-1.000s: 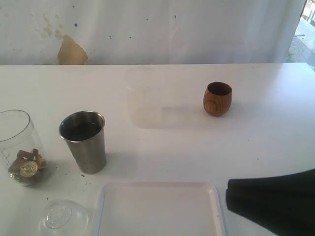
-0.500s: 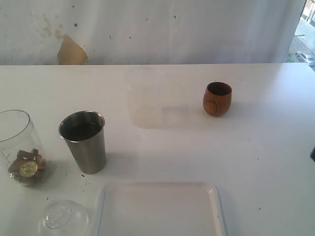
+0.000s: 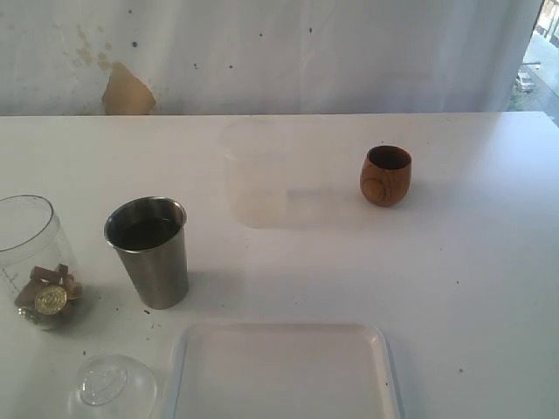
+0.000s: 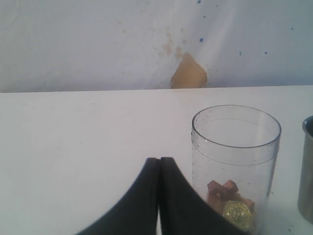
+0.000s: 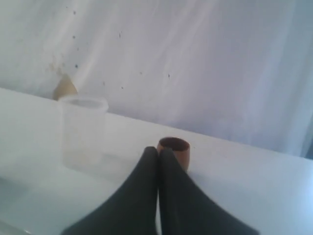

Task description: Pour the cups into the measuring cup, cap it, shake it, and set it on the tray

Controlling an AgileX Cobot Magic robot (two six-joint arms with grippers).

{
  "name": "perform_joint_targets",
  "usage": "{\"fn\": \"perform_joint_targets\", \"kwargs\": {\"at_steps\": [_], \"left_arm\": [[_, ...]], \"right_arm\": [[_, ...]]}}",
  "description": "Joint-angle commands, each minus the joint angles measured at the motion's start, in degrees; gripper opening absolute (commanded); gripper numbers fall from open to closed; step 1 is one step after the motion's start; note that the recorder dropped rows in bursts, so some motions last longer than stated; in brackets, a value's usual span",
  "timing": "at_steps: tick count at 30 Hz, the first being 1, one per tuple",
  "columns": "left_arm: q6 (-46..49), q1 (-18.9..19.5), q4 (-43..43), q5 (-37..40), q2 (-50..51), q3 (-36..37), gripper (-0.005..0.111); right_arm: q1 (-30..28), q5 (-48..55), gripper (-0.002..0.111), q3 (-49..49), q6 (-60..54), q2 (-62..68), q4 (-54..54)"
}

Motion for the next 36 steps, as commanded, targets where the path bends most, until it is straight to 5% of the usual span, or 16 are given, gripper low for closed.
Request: {"fn": "perform_joint_targets", "kwargs": {"at_steps": [1, 11, 36], "left_arm": [[-0.1, -0.1, -0.5, -0.7, -0.3, 0.3, 0.0], [-0.1, -0.1, -0.5, -0.7, -0.3, 0.3, 0.0], [-0.1, -0.1, -0.5, -0.7, -0.3, 0.3, 0.0]], "right_arm": [[-3.6, 1.1, 0.0, 3.4, 1.0, -0.3, -1.7], [-7.0, 14.0, 0.0, 3.4, 11.8, -0.3, -6.2], [-7.0, 14.6, 0.0, 3.4, 12.4, -0.3, -6.3]]}}
